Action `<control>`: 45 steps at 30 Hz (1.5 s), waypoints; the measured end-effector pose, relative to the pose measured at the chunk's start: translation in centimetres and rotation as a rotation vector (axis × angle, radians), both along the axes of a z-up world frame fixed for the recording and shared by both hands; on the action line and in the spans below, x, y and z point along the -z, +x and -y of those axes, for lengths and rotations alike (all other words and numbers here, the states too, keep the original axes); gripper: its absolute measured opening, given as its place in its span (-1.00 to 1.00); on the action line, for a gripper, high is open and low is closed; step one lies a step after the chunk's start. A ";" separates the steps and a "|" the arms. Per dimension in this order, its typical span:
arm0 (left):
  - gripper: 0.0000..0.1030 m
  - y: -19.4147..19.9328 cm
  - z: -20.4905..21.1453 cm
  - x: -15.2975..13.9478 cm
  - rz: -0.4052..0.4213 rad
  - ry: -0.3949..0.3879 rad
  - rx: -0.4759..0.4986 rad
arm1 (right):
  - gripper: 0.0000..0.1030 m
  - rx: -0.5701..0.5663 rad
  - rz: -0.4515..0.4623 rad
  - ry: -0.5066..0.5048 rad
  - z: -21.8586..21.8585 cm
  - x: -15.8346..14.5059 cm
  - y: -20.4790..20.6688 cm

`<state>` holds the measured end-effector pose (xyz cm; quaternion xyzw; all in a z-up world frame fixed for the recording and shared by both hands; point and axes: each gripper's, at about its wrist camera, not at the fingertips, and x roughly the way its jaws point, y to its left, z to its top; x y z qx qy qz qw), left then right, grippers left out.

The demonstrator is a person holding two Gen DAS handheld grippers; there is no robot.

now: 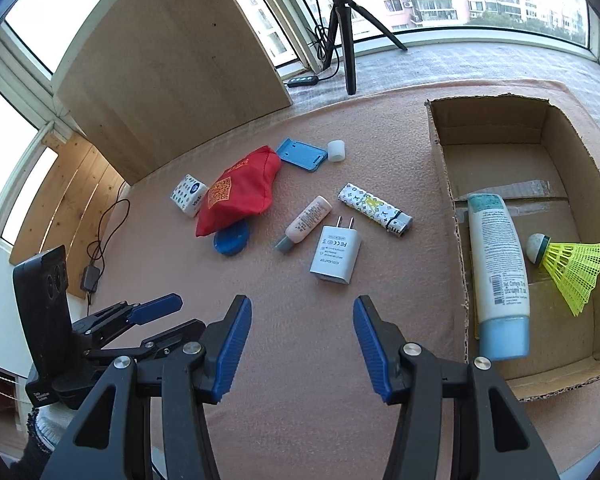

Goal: Organize objects
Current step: 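Withdraw the right tool from the box back over the table, then move the left tool to the blue round tape measure and grasp it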

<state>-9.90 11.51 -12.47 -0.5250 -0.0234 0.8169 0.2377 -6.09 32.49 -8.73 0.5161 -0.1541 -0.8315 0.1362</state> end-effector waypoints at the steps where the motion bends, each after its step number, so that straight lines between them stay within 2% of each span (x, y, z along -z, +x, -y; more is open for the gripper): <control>1: 0.27 0.1 0.6 0.3 0.007 0.000 -0.007 | -0.04 -0.007 0.002 0.000 0.4 0.1 -0.1; 7: 0.25 -0.4 3.2 1.5 0.027 -0.018 -0.055 | -0.06 0.008 0.028 -0.043 1.0 0.9 -2.0; 12: 0.22 -2.8 4.3 2.3 0.045 0.012 -0.105 | -0.06 -0.006 0.036 -0.047 2.0 1.0 -2.3; 16: 0.22 -5.2 3.5 2.7 0.046 0.032 -0.133 | -0.06 -0.008 0.048 -0.039 2.2 1.2 -1.9; 26: 0.23 -9.8 0.6 4.7 0.014 -0.058 -0.186 | -0.06 0.000 0.054 -0.017 0.7 1.0 -0.1; 32: 0.22 -10.5 -0.1 5.1 -0.023 -0.098 -0.198 | -0.06 -0.001 0.068 -0.009 0.3 1.5 0.2; 35: 0.05 -10.6 0.0 5.5 -0.024 -0.119 -0.208 | -0.06 -0.002 0.071 -0.008 0.2 1.6 0.2; 45: 0.04 -10.4 0.2 5.5 -0.041 -0.107 -0.202 | -0.06 -0.020 0.086 -0.004 0.9 2.1 -0.4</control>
